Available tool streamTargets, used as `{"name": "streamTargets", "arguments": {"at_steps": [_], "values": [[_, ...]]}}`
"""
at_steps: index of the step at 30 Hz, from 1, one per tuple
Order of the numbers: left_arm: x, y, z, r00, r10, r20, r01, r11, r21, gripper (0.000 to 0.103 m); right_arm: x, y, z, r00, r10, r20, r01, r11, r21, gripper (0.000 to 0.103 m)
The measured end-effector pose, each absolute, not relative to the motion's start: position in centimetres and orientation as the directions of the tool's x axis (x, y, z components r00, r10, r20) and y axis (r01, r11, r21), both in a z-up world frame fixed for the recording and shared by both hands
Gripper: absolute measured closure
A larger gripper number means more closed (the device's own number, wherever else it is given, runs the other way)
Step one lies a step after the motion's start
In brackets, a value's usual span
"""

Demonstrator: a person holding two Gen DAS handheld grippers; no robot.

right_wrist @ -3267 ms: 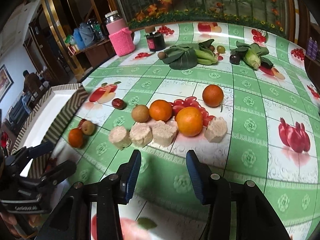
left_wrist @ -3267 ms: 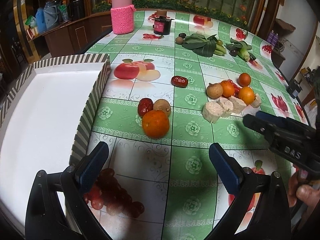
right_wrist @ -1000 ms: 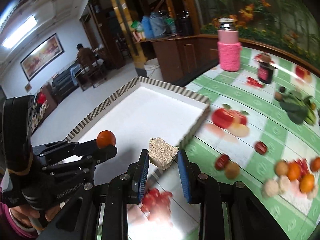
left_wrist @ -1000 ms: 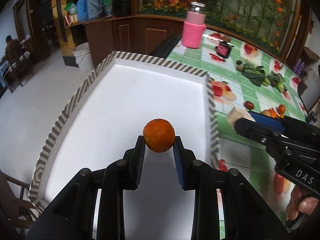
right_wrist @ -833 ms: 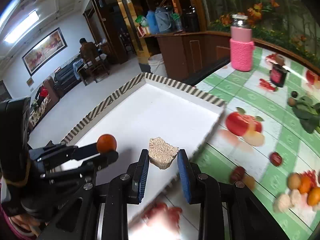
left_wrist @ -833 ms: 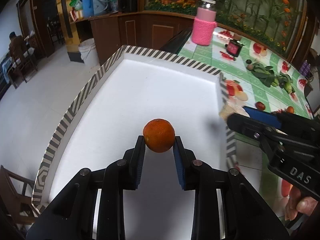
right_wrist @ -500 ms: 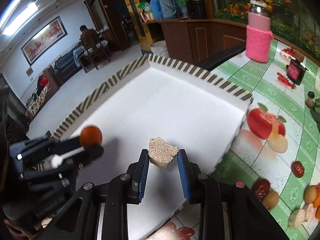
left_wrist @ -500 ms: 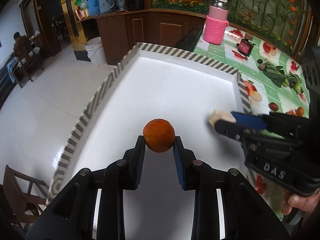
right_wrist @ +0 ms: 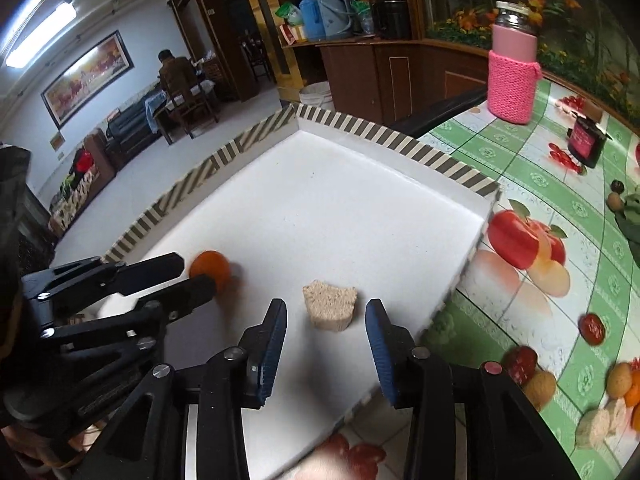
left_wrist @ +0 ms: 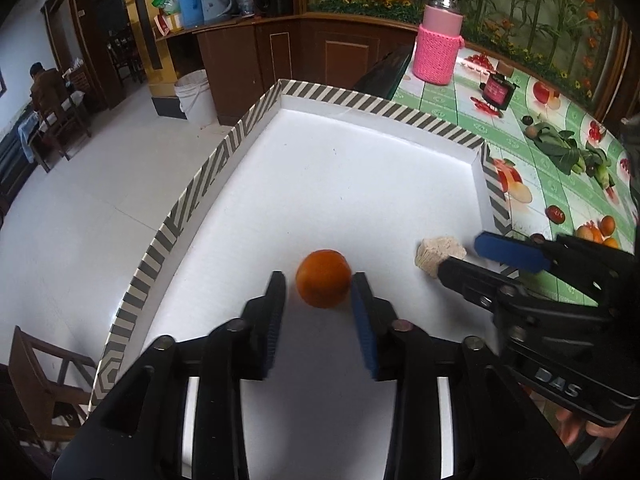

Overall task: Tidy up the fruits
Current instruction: 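Open left tool to drop the orange in the tray while right tool returns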

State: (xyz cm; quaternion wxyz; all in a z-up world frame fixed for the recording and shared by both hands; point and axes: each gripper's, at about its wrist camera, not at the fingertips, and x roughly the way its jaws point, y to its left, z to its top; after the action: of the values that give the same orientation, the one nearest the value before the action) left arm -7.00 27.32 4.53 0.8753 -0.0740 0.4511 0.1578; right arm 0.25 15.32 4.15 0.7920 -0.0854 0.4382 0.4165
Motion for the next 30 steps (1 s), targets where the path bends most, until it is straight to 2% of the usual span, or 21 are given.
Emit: {"name": "streamTargets", "arguments": {"at_steps": [9, 14, 16, 18, 30], "values": [[-7.7, 24.9, 6.2, 0.617, 0.245, -0.748, -0.337, 0.941, 0.03, 0.064, -1.5, 10.5, 6.5, 0.342, 0.644, -0.684, -0.69, 0.666, 0.282, 0.064], [-8.0, 22.9, 7.2, 0.671, 0.247, -0.699, -0.322, 0.946, 0.025, 0.064, -2.3, 8.1, 7.2, 0.403, 0.622, -0.671, -0.665, 0.703, 0.252, 0.064], [-8.1, 21.7, 7.6, 0.691, 0.236, -0.683, -0.304, 0.952, 0.021, 0.06, -2.6, 7.0, 7.5, 0.425, 0.619, -0.66, -0.655, 0.714, 0.247, 0.064], [-8.2, 20.8, 7.9, 0.711, 0.216, -0.669, -0.285, 0.959, 0.006, 0.045, -2.9, 5.8, 7.7, 0.446, 0.621, -0.645, -0.646, 0.722, 0.249, 0.063], [-7.7, 14.7, 8.3, 0.753, 0.146, -0.642, -0.178, 0.984, 0.015, 0.045, -3.5, -2.2, 7.2, 0.542, 0.539, -0.644, -0.525, 0.816, 0.242, 0.063]]}}
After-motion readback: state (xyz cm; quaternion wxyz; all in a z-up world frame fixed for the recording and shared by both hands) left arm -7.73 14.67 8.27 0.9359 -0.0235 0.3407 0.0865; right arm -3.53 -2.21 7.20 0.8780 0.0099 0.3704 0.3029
